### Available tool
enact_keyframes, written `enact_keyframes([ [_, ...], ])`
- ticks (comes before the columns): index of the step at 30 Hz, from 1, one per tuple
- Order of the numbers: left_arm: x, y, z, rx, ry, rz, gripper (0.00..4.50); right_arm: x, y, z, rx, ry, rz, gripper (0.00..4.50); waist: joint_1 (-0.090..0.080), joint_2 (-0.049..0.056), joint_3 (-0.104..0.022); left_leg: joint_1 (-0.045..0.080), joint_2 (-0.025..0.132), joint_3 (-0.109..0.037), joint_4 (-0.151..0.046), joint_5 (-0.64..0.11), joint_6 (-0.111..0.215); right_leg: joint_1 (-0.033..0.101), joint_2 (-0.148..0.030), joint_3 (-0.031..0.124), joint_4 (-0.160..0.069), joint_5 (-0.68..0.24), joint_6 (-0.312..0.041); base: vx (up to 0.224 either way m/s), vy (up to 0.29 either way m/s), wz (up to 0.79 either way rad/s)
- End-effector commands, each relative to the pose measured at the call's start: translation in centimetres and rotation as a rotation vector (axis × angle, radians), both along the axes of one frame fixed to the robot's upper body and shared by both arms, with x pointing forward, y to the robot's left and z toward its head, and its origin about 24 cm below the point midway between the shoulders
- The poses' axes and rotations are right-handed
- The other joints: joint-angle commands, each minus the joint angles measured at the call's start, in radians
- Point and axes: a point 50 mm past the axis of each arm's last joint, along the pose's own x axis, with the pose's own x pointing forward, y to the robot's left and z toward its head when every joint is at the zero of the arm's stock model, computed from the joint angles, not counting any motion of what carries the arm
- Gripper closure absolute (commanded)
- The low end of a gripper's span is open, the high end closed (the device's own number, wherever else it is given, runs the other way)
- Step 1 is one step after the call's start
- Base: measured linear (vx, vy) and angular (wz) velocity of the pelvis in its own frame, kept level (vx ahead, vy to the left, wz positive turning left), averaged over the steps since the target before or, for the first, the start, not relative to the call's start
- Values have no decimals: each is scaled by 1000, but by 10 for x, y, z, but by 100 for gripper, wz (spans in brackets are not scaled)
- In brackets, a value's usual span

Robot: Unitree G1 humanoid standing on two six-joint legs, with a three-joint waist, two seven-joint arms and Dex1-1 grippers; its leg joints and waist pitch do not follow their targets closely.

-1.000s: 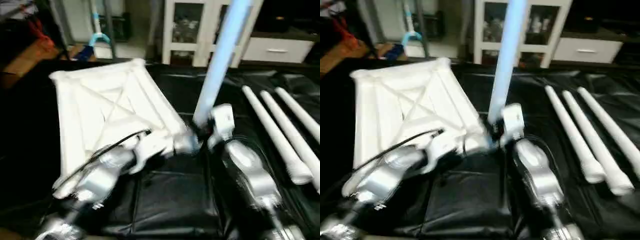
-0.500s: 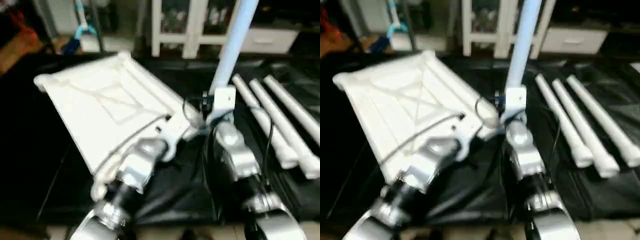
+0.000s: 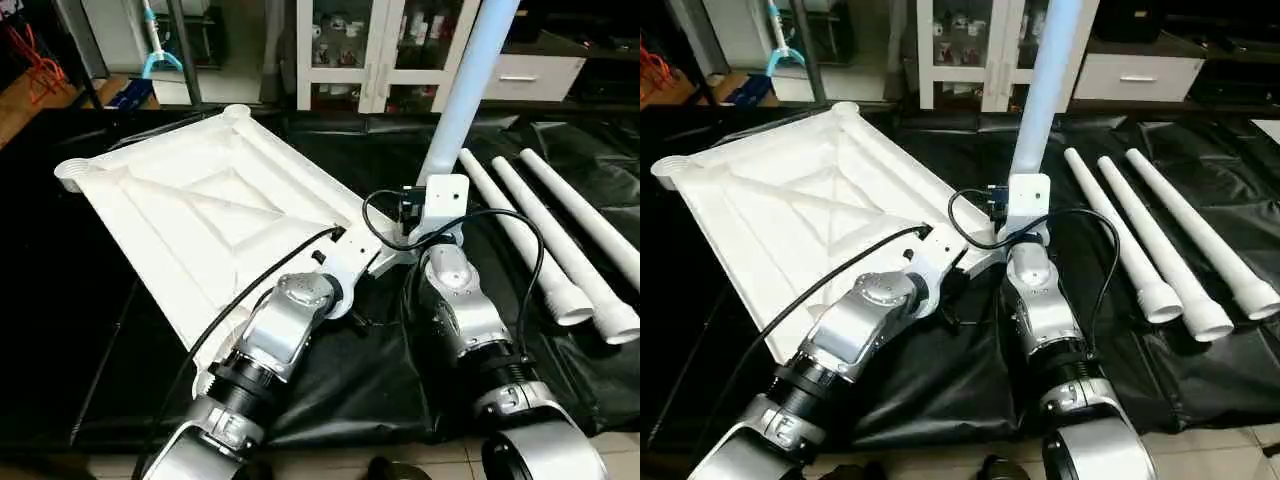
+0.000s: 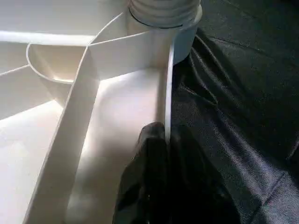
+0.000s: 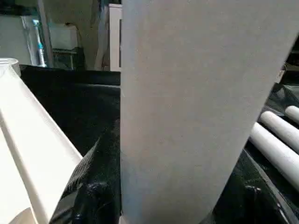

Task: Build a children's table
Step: Insert table leg to table base

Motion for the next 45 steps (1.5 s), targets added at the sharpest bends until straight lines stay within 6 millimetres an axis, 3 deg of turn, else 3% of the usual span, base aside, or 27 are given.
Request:
enact_keyframes([
  [1, 18, 27, 23, 14, -133, 124, 450, -11, -27, -34, -8, 141, -72, 265, -9, -10, -59, 57, 73, -49, -88, -649, -61, 5, -32, 14, -78, -359, -95, 0, 0, 0],
  [6, 15, 27, 21, 17, -127, 78, 450, -11, -25, -34, 12, 161, -7, 265, -17, -11, -61, 49, 73, -51, -86, -628, -49, 12, -34, 14, -76, -354, -109, 0, 0, 0],
  [14, 7, 28, 18, 30, -87, -24, 450, -4, -31, -33, 19, 264, 87, 265, -25, -5, -59, 57, 75, -53, -93, -697, -73, 11, -27, 4, -75, -382, -108, 0, 0, 0],
  [16, 6, 28, 17, 31, -84, -31, 450, -3, -32, -32, 17, 270, 93, 265, -24, -3, -57, 65, 74, -49, -94, -722, -85, 2, -24, 1, -76, -387, -109, 0, 0, 0],
  [20, 3, 27, 16, 33, -78, -81, 450, 0, -34, -29, -56, 320, 167, 265, -24, 2, -54, 57, 79, -41, -125, -791, -110, 14, -6, -17, -59, -386, -99, 0, 0, 0],
  [22, 0, 26, 16, 36, -81, -122, 450, 0, -34, -29, -87, 343, 204, 265, -11, 2, -56, 42, 85, -14, -167, -804, -115, 33, 14, -24, -18, -357, -110, 0, 0, 0],
  [24, -5, 29, 13, 53, -92, -202, 450, -3, -34, -29, -99, 344, 269, 265, -8, -16, -57, 61, 71, 5, -144, -754, -106, 11, 5, -20, -49, -452, -103, -4, -32, 5],
  [25, -8, 30, 12, 61, -98, -229, 450, -5, -33, -29, -100, 343, 291, 265, -12, -34, -57, 111, 46, -11, -46, -648, -75, -35, -54, -12, -138, -642, -60, 0, 0, 0],
  [26, -11, 35, 8, 83, -91, -261, 450, -8, -34, -29, -99, 343, 321, 265, -13, -31, -45, 135, 39, -28, 12, -584, -51, -58, -94, -14, -188, -744, -40, 0, 0, 0],
  [27, -13, 39, 6, 98, -84, -278, 450, -10, -35, -30, -98, 344, 339, 265, -26, -25, -31, 66, 48, -54, 3, -468, -19, 23, -111, -46, -181, -834, 11, 51, 11, -30],
  [28, -14, 44, 5, 118, -108, -318, 450, -14, -37, -30, -97, 340, 365, 265, -32, 36, -13, 30, 94, -65, -106, -664, -72, 84, -33, -137, -114, -658, 26, 110, 59, -37],
  [29, -15, 45, 4, 121, -112, -323, 450, -15, -38, -30, -96, 339, 368, 265, 9, 55, -16, -70, 103, -46, -207, -869, -138, 179, 15, -113, 149, -366, -44, 110, 59, -37],
  [30, -19, 55, 3, 143, -149, -412, 450, -22, -43, -32, -92, 329, 407, 265, 85, 54, -12, -90, 1, 91, -257, -999, -314, 171, 104, -184, 162, -133, -83, 89, 27, -8],
  [31, -24, 61, 3, 147, -178, -493, 450, -28, -47, -33, -83, 322, 431, 265, 125, 21, -71, -71, 53, 72, -249, -741, -322, 197, 33, -55, 191, -383, -58, 127, -206, 9],
  [32, -28, 65, 3, 149, -194, -546, 450, -31, -50, -34, -78, 319, 447, 265, 71, -110, -75, 132, 46, -21, 125, -184, -154, -75, -125, 22, -79, -1054, 52, 127, -206, 9],
  [33, -30, 70, 2, 160, -189, -581, 450, -35, -53, -35, -72, 321, 458, 265, 91, -43, -84, 61, 9, -84, 104, -33, -58, 1, -142, 100, -80, -1007, 14, 252, -260, -9],
  [34, -31, 75, 1, 169, -176, -586, 450, -38, -56, -36, -69, 324, 468, 265, 113, -33, -62, -83, -18, -136, 107, 73, -12, 162, -112, 99, -33, -599, -72, 226, -74, -13],
  [35, -31, 82, 1, 168, -172, -589, 450, -44, -60, -37, -67, 326, 490, 265, 123, -23, -66, -57, 22, -129, 53, 68, -11, 136, -83, 81, -14, -373, -89, 226, -74, -13],
  [36, -31, 87, 2, 166, -169, -590, 450, -50, -64, -38, -67, 326, 516, 265, 109, 16, -93, 46, 97, -132, 7, 137, -36, 79, -14, 41, 54, 78, -153, 70, 22, 20],
  [37, -30, 91, 4, 162, -172, -589, 450, -55, -67, -38, -66, 325, 547, 265, 61, 11, -109, 107, 165, -181, 8, 346, 88, 39, -10, 50, 117, 336, -184, -27, 47, 18],
  [38, -28, 95, 6, 161, -179, -590, 450, -62, -70, -37, -65, 328, 598, 265, 58, 24, -104, 105, 160, -175, 23, 470, 203, 21, -38, 64, 109, 358, -206, -27, 47, 18],
  [39, -28, 96, 7, 160, -182, -593, 450, -65, -71, -37, -65, 331, 616, 265, 62, 17, -99, 90, 145, -157, 24, 433, 229, 30, -48, 71, 94, 363, -217, -51, 27, 3],
  [40, -27, 96, 9, 156, -182, -593, 450, -67, -74, -38, -68, 336, 628, 265, 75, -3, -90, 42, 95, -106, 18, 259, 214, 72, -57, 81, 68, 410, -250, 0, 0, 0],
  [41, -27, 96, 9, 150, -186, -599, 450, -69, -75, -38, -69, 339, 636, 265, 84, -11, -90, 18, 77, -91, 5, 119, 163, 103, -51, 78, 61, 442, -243, 0, 0, 0],
  [42, -28, 95, 11, 128, -187, -619, 450, -72, -79, -38, -71, 347, 653, 265, 84, -7, -87, 21, 81, -90, -3, 59, 136, 101, -47, 72, 57, 413, -239, 0, 0, 0],
  [43, -29, 95, 11, 123, -186, -623, 450, -72, -80, -38, -72, 349, 656, 265, 77, -2, -81, 28, 95, -92, -20, -47, 93, 98, -35, 64, 50, 306, -243, 0, 0, 0],
  [45, -34, 90, 12, 82, -183, -670, 450, -74, -86, -39, -76, 366, 687, 265, 66, 9, -79, 41, 112, -93, -37, -137, 51, 91, -28, 58, 44, 170, -263, 0, 0, 0],
])
